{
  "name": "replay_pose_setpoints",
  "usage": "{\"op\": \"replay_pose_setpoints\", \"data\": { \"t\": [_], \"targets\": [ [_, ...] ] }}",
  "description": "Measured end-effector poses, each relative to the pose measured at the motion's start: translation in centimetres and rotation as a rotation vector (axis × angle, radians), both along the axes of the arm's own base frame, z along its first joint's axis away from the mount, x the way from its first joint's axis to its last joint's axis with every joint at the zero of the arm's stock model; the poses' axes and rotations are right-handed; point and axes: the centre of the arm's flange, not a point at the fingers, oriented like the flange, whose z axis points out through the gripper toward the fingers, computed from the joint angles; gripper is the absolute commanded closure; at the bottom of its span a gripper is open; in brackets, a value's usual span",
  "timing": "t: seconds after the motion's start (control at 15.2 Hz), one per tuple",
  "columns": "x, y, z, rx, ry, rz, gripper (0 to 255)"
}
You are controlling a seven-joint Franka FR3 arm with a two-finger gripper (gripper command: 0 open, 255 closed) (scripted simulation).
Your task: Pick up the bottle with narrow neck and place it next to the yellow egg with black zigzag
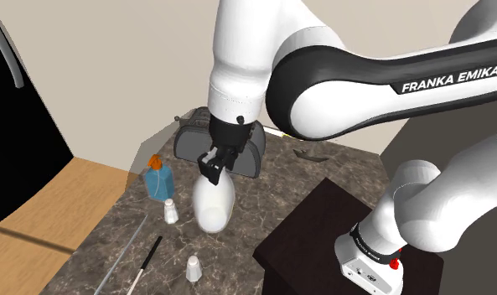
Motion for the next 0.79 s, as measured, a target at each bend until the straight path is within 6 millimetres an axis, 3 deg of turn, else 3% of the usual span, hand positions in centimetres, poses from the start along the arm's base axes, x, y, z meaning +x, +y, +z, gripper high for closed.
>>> {"op": "replay_pose_setpoints", "data": {
  "t": [0.79],
  "targets": [
    [0.0,0.0,-6.3,0.0,0.0,0.0,255]
  ]
}}
